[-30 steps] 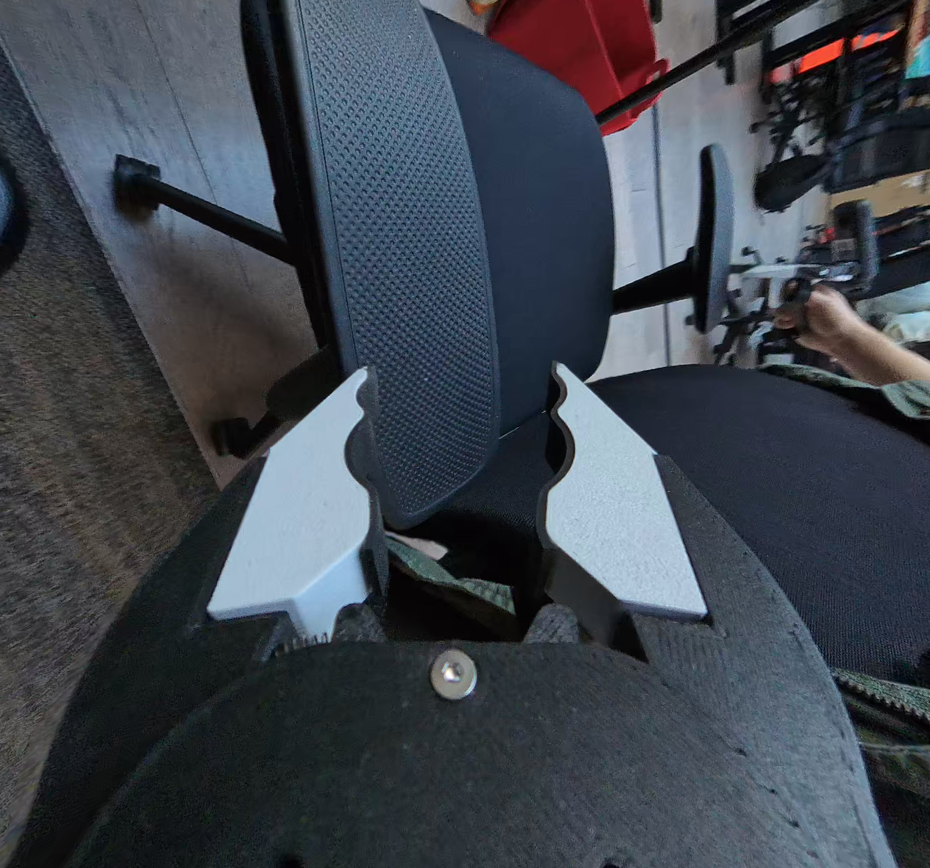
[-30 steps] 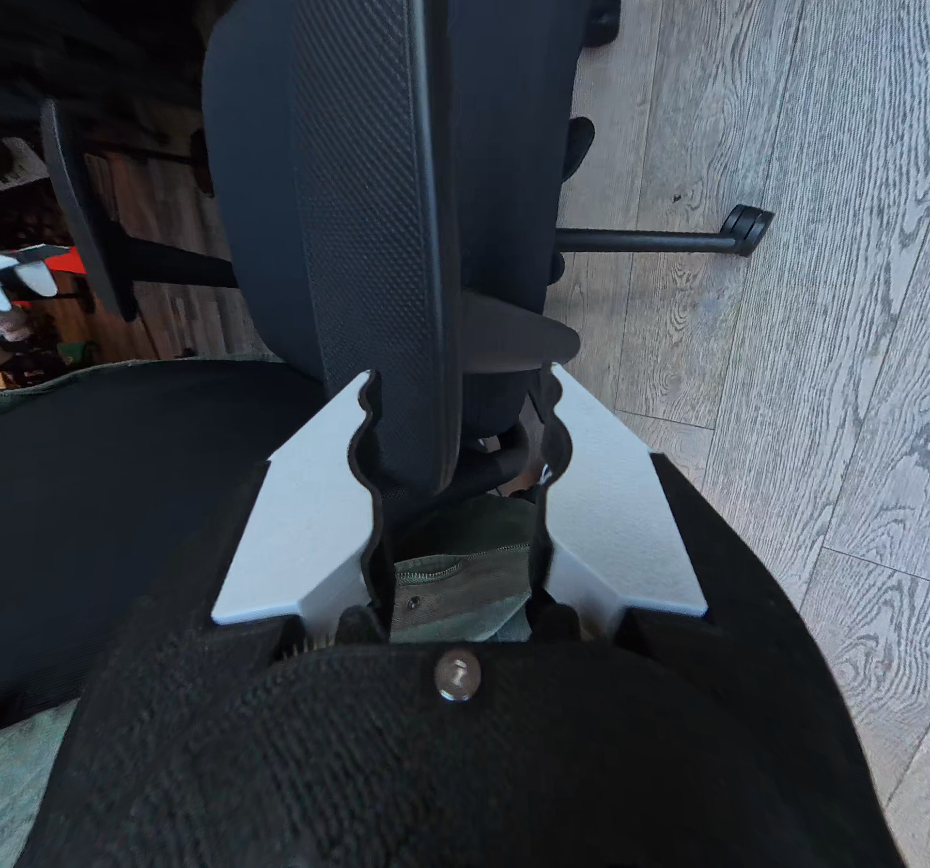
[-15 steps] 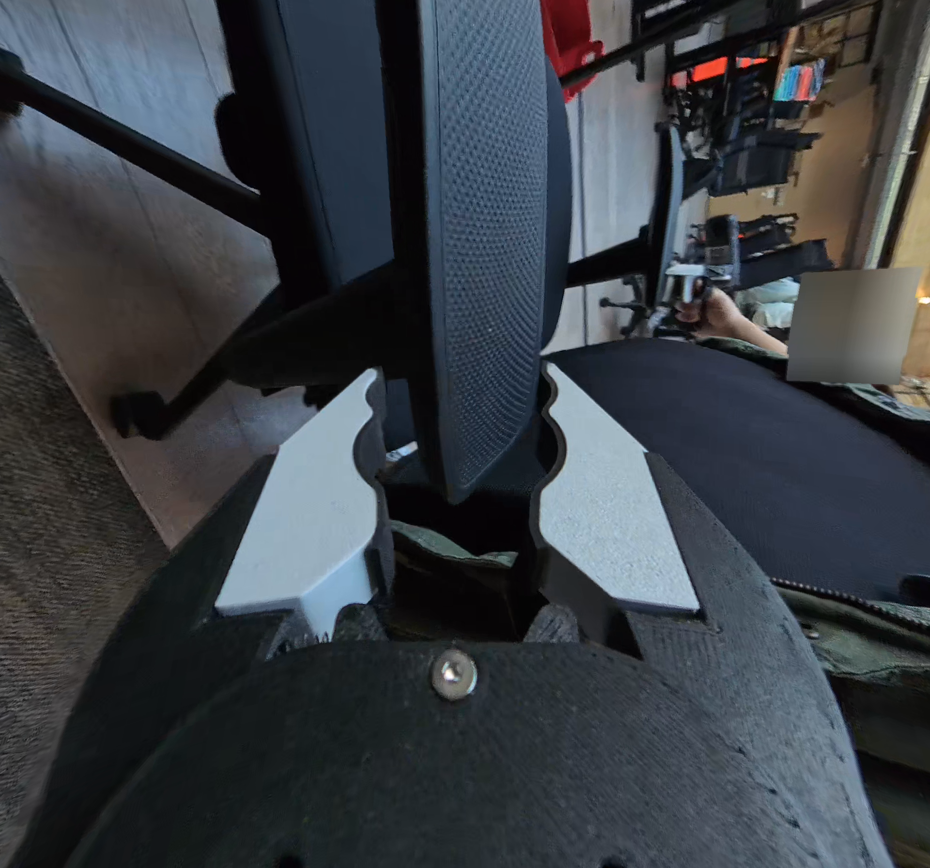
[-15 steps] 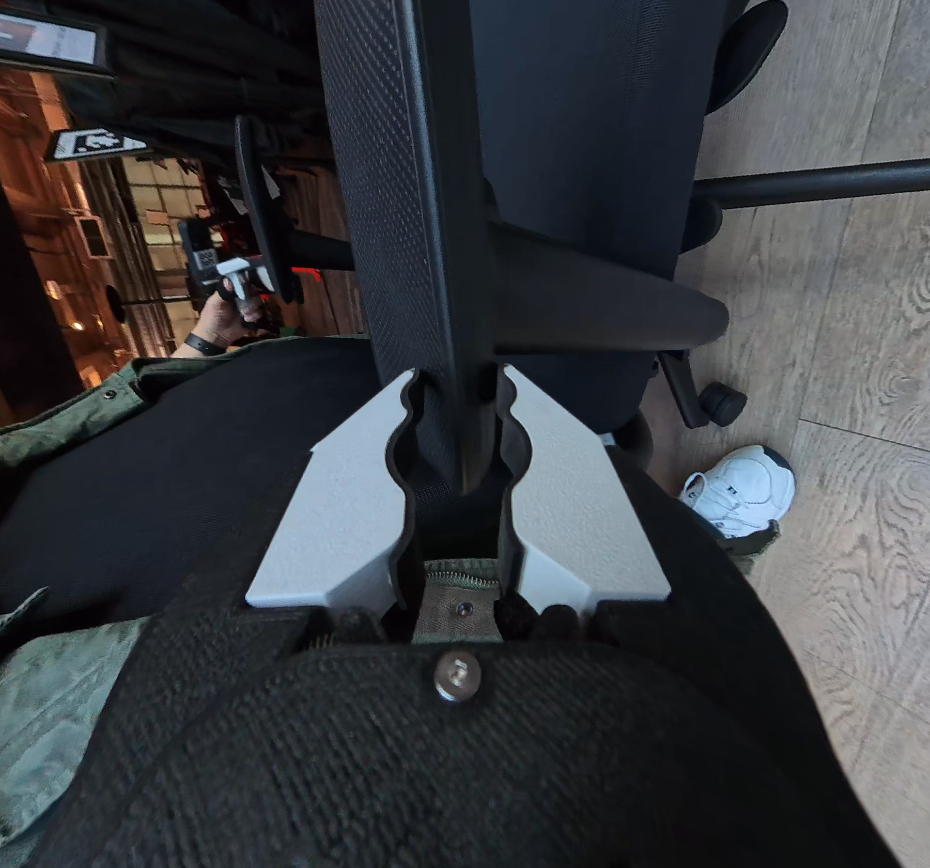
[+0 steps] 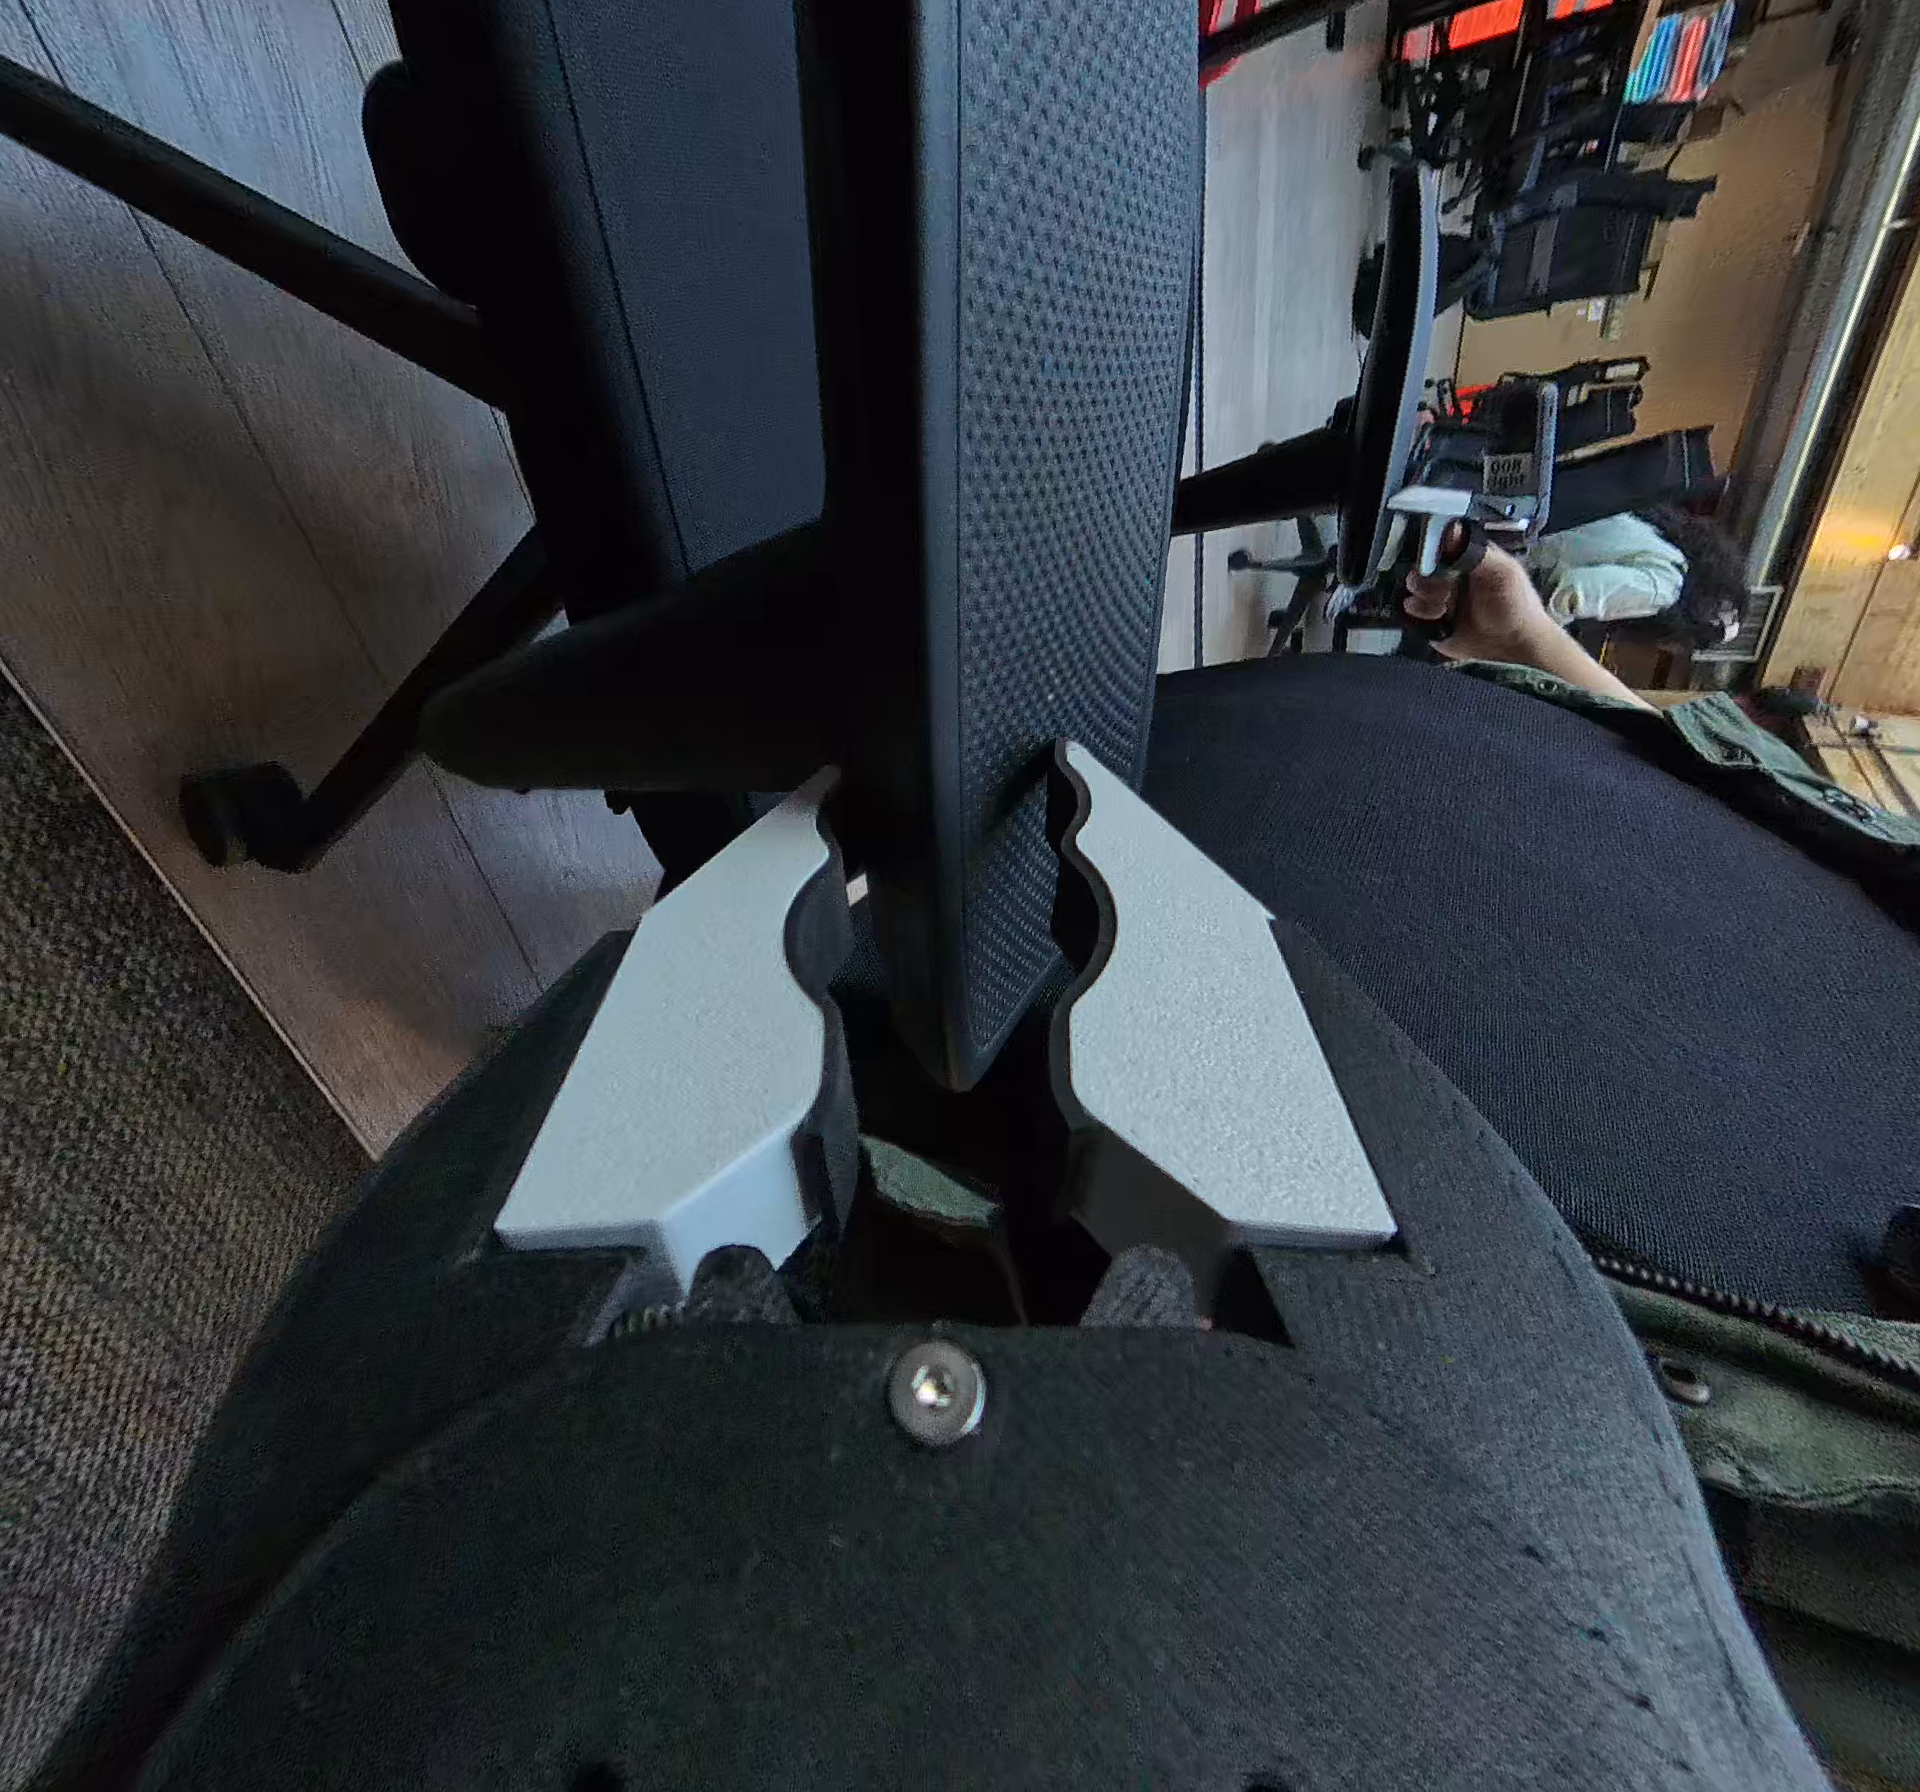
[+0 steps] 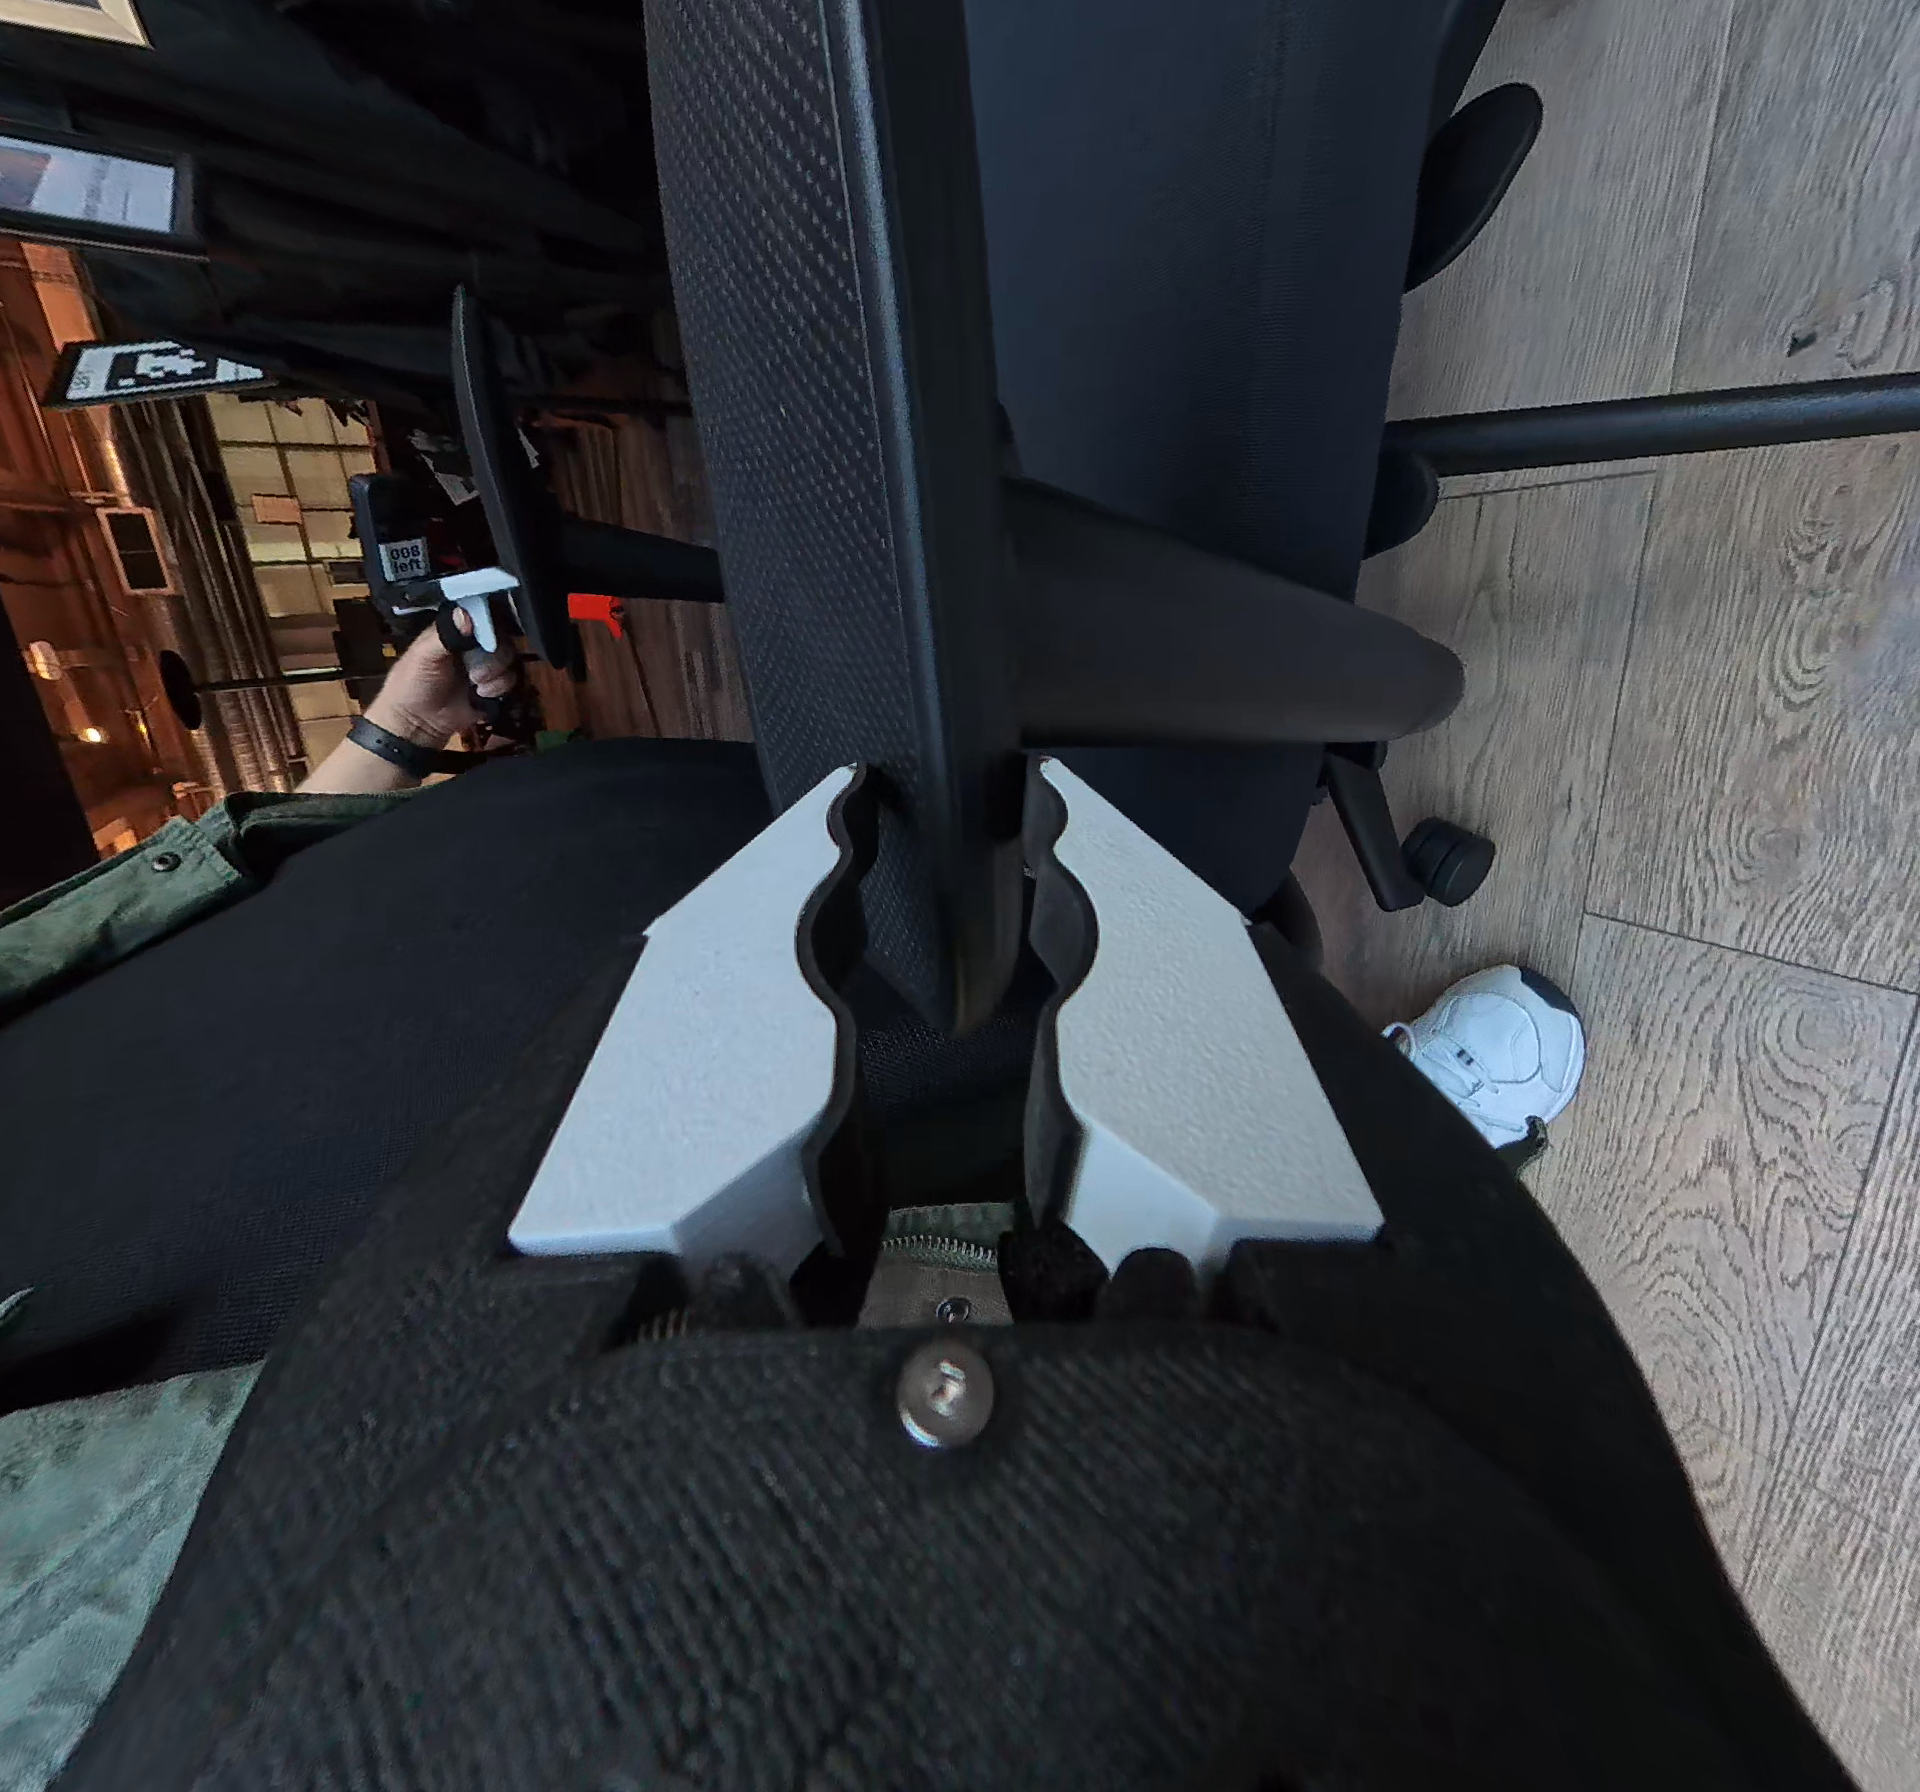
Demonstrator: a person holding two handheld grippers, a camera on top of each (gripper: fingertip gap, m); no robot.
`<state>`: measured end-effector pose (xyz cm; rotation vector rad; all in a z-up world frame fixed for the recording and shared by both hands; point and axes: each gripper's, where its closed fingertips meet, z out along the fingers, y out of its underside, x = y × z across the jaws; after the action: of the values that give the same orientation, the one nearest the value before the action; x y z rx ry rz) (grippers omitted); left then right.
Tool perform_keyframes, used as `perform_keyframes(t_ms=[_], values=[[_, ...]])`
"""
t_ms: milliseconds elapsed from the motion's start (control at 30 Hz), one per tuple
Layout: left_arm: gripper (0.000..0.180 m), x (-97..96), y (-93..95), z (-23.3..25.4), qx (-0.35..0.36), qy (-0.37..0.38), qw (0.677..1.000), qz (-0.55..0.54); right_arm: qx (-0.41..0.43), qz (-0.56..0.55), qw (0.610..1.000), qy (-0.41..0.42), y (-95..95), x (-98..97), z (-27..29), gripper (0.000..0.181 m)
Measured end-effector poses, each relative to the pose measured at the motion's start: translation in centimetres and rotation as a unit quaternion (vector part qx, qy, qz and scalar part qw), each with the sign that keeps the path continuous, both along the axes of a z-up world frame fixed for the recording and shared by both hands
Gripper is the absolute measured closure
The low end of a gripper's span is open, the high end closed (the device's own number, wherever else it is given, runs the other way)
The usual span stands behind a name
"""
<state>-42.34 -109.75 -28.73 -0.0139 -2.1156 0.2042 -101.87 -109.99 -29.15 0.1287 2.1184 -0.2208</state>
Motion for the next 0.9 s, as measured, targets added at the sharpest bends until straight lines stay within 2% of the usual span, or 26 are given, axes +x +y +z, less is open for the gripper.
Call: perform_keyframes(t_ms=[33,400,567,900], values=[[0.146,-0.1,-0.6,0.0,-0.006,0.002,1.0,0.01,-0.001,-0.001,1.0,-0.001,-0.6,-0.1,0.0,0.154],[0.149,-2.3,-10.2,-0.1,-0.043,0.07,0.984,0.156,-0.032,0.009,0.999,-0.009,-8.9,-2.0,0.1,0.155],[0.15,-3.6,-14.5,0.0,-0.056,0.075,0.984,0.153,-0.032,0.026,0.999,0.004,-12.3,-3.4,0.0,0.155],[0.152,-6.6,-20.5,-0.2,-0.045,0.103,0.987,0.118,-0.04,-0.023,0.999,0.028,-19.2,-6.5,0.0,0.153]])
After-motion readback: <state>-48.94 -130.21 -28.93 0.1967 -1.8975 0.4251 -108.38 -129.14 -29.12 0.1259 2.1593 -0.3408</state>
